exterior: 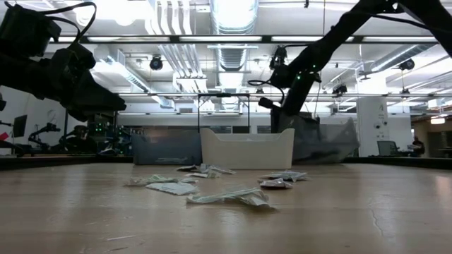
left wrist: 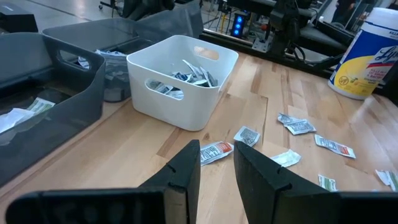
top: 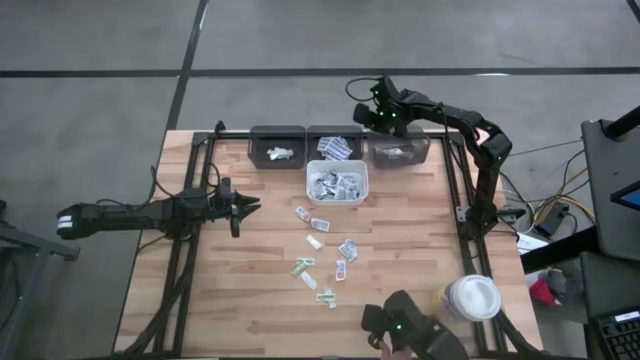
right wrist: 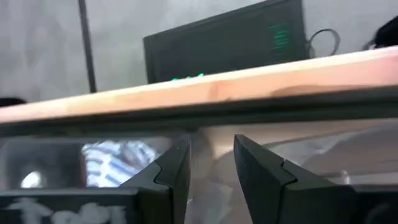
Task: Pick & Place First Aid Supplies
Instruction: Adjust the right black bin on the table
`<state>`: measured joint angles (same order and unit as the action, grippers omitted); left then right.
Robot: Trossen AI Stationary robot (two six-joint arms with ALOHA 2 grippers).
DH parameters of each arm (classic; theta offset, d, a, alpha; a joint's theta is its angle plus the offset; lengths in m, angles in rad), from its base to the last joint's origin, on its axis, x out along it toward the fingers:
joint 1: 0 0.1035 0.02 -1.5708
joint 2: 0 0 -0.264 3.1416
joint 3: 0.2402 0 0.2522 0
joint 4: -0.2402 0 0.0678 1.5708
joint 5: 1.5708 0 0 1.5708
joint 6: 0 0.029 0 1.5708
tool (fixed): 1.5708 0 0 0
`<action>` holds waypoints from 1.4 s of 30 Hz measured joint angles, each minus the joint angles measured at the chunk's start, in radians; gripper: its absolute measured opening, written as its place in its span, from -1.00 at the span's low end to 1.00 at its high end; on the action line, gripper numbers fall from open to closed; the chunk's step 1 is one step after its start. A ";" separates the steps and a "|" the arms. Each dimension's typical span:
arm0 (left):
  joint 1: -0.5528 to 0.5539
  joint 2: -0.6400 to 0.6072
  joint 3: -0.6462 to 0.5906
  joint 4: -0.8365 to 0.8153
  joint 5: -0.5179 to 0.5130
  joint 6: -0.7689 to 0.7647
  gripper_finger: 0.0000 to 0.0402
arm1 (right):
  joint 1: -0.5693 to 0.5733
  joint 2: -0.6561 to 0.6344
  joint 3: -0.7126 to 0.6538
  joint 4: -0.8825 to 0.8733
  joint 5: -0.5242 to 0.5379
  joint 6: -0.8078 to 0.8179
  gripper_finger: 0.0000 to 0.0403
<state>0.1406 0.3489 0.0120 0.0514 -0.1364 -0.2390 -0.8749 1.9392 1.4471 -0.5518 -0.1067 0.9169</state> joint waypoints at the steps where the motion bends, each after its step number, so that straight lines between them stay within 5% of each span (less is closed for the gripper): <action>1: 0.000 0.000 0.000 0.000 0.000 0.000 -0.53 | 0.005 0.000 0.000 0.003 -0.007 0.001 -0.42; 13: 0.000 0.000 0.000 0.000 0.000 0.000 -0.53 | 0.023 -0.083 0.020 -0.002 0.001 -0.034 -0.45; 25: 0.000 0.000 0.000 0.000 0.000 0.006 -0.53 | 0.076 -0.170 0.070 -0.401 0.088 -0.067 -0.44; 42: 0.000 0.000 0.000 0.000 0.000 0.019 -0.53 | 0.092 -0.168 -0.072 -0.405 0.114 -0.008 -0.48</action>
<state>0.1410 0.3485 0.0120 0.0513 -0.1368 -0.2197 -0.7826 1.7714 1.3753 -0.9572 0.0071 0.9089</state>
